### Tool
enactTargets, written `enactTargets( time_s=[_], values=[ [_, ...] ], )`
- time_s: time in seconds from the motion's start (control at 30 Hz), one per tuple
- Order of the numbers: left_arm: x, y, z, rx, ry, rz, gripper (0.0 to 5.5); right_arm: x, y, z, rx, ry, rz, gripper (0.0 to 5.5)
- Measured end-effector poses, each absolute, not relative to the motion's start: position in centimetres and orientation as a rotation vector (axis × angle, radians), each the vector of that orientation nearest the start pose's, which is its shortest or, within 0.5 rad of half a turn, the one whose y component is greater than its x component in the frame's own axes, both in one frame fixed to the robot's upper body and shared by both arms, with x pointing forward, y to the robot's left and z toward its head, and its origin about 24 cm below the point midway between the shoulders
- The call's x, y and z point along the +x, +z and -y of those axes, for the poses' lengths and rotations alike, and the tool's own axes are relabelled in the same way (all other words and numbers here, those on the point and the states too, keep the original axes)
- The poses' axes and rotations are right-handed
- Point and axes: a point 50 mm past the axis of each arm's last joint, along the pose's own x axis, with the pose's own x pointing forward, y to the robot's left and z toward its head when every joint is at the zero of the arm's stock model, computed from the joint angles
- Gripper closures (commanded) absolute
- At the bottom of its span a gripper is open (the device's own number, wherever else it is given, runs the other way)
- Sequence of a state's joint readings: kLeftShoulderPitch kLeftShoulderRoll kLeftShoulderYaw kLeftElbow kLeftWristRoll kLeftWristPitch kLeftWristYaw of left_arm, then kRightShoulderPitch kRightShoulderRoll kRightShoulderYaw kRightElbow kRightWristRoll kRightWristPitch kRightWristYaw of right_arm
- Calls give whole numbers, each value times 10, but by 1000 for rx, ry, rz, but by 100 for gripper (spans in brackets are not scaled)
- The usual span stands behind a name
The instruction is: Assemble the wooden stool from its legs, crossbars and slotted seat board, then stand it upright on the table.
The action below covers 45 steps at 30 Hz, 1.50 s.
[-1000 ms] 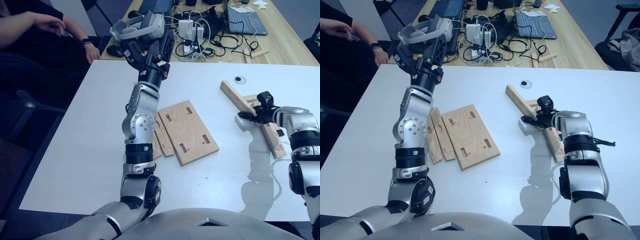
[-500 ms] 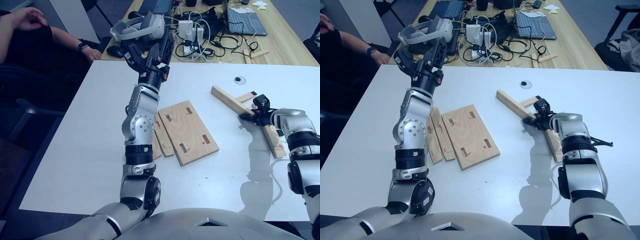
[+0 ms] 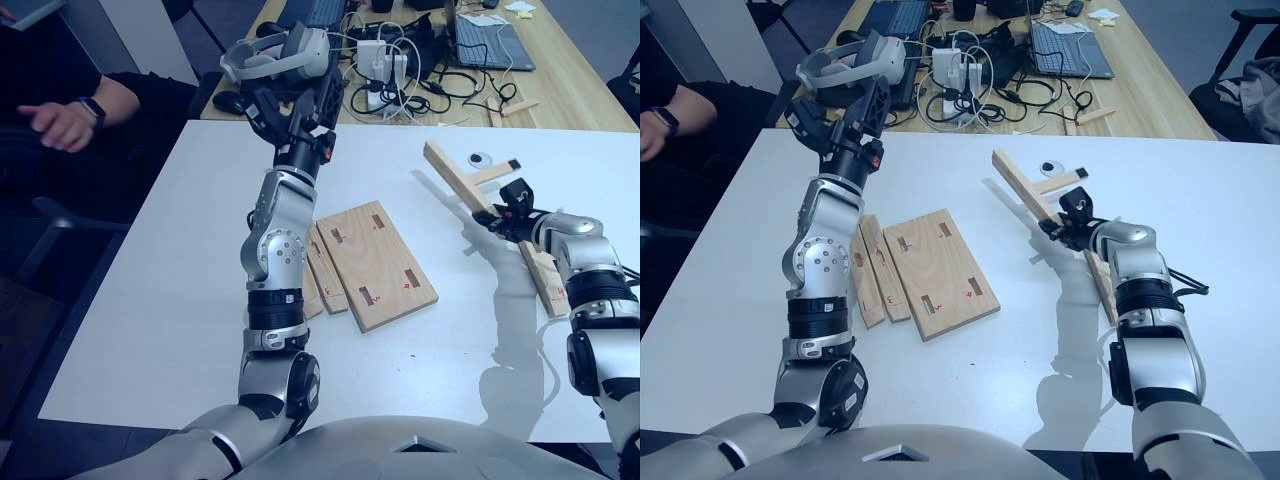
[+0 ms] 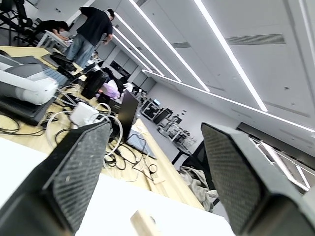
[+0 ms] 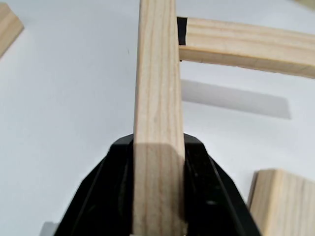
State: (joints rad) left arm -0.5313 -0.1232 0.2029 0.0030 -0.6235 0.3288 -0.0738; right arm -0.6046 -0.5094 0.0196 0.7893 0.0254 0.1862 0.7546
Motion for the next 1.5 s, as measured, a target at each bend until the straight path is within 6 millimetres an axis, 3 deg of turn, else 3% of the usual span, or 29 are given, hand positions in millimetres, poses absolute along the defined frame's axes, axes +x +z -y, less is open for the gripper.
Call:
enactTargets(
  time_s=[0.23, 0.3, 0.43, 0.57, 0.83, 1.3, 1.5],
  values=[
    [333, 183, -107, -838, -270, 128, 212, 350, 93, 249, -683, 378, -147, 448],
    [341, 175, -116, -943, -171, 22, 212, 355, 106, 240, -817, 374, -31, 448],
    [352, 164, -114, -1082, -84, -142, 212, 362, 133, 216, -976, 401, 195, 448],
    [355, 174, -110, -1127, -82, -160, 212, 360, 139, 201, -1047, 464, 280, 448],
    [345, 202, -89, -1183, -255, -141, 212, 360, 148, 192, -1088, 491, 342, 448],
    [345, 201, -78, -1213, -249, -165, 212, 357, 156, 174, -1116, 549, 435, 448],
    [348, 196, -78, -1224, -189, -193, 305, 354, 155, 166, -1140, 603, 470, 448]
  ],
)
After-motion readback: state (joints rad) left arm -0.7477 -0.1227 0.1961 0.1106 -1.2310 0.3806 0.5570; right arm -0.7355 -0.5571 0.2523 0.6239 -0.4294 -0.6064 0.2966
